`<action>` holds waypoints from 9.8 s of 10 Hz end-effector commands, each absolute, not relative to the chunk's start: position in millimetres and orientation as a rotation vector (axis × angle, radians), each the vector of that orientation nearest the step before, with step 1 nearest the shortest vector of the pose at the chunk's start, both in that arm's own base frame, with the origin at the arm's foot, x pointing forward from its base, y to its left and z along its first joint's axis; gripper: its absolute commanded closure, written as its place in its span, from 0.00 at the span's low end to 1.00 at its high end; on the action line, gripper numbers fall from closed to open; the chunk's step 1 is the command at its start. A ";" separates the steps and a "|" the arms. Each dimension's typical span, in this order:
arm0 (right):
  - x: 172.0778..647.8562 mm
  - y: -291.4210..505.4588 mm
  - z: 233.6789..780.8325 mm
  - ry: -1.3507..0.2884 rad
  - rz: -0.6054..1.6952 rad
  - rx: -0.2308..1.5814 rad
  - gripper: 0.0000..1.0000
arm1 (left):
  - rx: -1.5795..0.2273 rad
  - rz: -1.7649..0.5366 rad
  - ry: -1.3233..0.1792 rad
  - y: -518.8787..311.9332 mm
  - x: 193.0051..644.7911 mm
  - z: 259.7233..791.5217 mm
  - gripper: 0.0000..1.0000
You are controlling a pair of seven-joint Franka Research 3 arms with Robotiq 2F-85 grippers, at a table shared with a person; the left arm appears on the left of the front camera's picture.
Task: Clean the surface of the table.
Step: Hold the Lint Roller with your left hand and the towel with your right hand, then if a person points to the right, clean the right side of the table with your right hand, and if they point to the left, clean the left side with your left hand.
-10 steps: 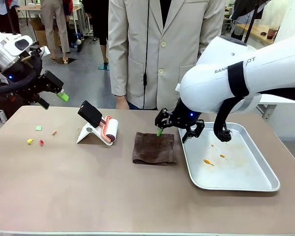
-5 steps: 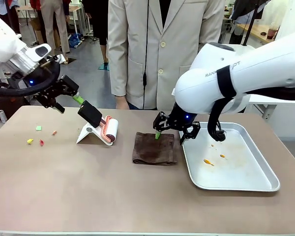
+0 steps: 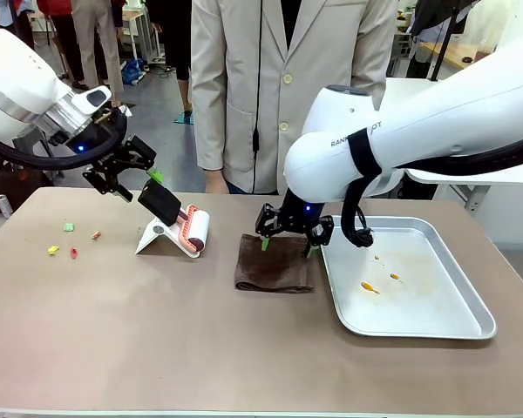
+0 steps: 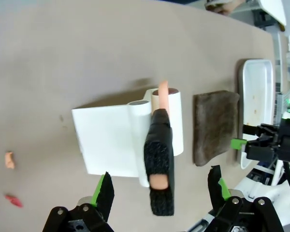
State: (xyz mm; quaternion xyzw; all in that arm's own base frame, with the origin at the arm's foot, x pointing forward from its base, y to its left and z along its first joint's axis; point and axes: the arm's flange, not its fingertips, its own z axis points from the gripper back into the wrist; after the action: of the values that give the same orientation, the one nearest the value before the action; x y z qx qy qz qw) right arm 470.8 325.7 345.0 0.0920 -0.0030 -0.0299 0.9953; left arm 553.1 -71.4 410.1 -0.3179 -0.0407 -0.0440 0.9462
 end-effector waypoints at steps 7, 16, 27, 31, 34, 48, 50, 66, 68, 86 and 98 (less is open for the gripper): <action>489.8 340.2 335.9 -0.002 -0.152 -0.007 0.00 | -0.731 -0.121 -0.003 -78.4 551.9 399.1 0.00; 506.0 337.4 311.5 0.037 -0.151 -0.044 0.00 | -0.712 -0.126 -0.013 -79.4 550.0 396.4 0.00; 504.9 338.7 304.2 0.097 -0.128 -0.061 1.00 | -0.725 -0.138 -0.108 -81.1 546.5 401.5 1.00; 504.6 340.0 302.5 0.108 -0.120 -0.059 1.00 | -0.719 -0.142 -0.112 -80.6 543.9 402.3 1.00; 504.7 340.9 302.6 0.107 -0.115 -0.049 1.00 | -0.726 -0.148 -0.115 -81.0 541.4 403.9 1.00; 457.9 222.4 369.7 0.093 0.251 0.882 1.00 | -1.228 -0.199 -0.034 22.6 485.3 461.8 1.00; 428.5 190.9 378.7 0.045 0.350 1.058 1.00 | -1.330 -0.191 -0.108 65.8 460.9 465.4 1.00; 325.9 -76.7 397.6 -0.524 -0.062 1.735 1.00 | -1.490 0.114 -0.104 257.1 372.9 401.3 1.00; 345.9 -104.3 399.3 -0.481 -0.054 1.743 1.00 | -1.475 0.101 -0.085 265.9 369.0 385.5 1.00; 345.9 -104.3 399.3 -0.481 -0.054 1.743 1.00 | -1.475 0.101 -0.085 265.9 369.0 385.5 1.00; 345.9 -104.3 399.3 -0.481 -0.054 1.743 1.00 | -1.477 0.116 -0.077 265.4 371.9 383.9 0.78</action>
State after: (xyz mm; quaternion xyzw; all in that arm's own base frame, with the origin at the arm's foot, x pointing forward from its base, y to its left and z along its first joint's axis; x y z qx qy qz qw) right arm 349.5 -102.2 396.2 0.7529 -0.2096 -0.0295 0.6231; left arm 372.0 265.4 383.7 -0.6727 -0.0351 0.0529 0.7372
